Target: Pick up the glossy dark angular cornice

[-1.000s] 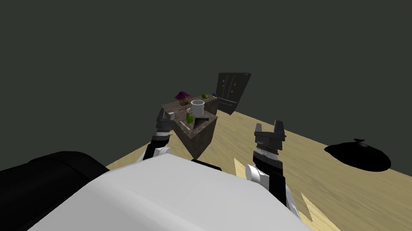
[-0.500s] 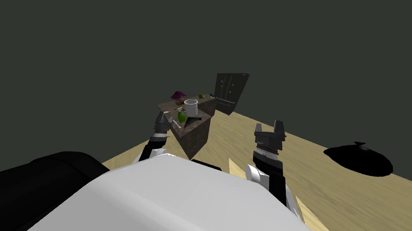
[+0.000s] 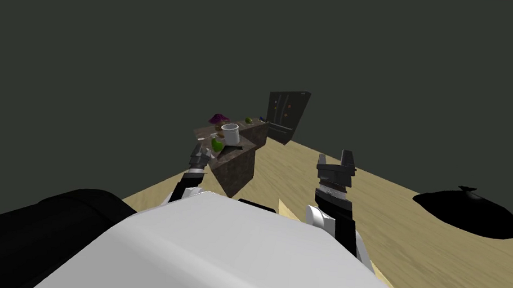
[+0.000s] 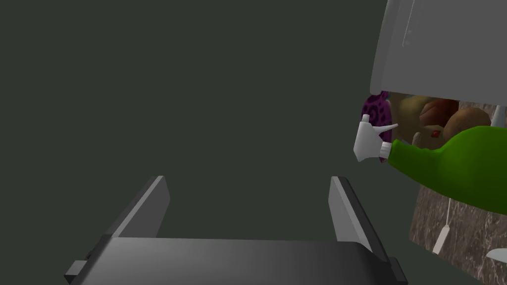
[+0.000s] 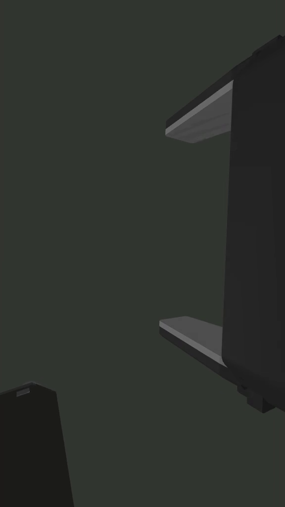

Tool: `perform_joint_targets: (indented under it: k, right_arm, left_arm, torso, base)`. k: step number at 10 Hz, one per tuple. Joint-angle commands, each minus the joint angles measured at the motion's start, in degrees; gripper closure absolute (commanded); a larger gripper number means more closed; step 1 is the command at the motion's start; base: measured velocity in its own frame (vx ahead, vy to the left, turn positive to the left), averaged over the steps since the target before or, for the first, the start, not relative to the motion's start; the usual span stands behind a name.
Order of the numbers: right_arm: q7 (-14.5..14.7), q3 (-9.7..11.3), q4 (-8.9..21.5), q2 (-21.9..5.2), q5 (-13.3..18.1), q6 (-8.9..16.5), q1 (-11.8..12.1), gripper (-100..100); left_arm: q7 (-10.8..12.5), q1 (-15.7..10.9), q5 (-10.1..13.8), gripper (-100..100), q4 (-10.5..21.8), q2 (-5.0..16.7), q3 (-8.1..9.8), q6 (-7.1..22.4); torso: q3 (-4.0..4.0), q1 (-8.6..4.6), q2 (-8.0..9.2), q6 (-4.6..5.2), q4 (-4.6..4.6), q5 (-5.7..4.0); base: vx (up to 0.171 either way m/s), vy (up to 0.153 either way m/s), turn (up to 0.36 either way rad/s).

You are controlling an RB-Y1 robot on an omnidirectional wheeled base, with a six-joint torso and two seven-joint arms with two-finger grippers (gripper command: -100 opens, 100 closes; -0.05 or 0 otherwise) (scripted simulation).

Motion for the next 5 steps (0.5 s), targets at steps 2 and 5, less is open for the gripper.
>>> perform_joint_targets:
  k: [2, 5]
  right_arm:
    - [0.0, 0.0, 0.0, 0.0, 0.0, 0.0, 0.0, 0]
    - [0.0, 0.0, 0.0, 0.0, 0.0, 0.0, 0.0, 0]
  left_arm:
    - [-0.5, 1.3, 1.2, -100, 2.1, 0.3, 2.05, 1.1]
    - [-1.2, 2.0, 2.2, -100, 5.2, 0.7, 4.66, 2.2]
  torso:
    - [-0.03, 0.09, -0.07, 0.00, -0.01, 0.02]
    - [-0.20, -0.01, -0.35, 0.00, -0.08, 0.00]
  base:
    - [0.128, -0.222, 0.126]
    - [0.180, -0.250, 0.189]
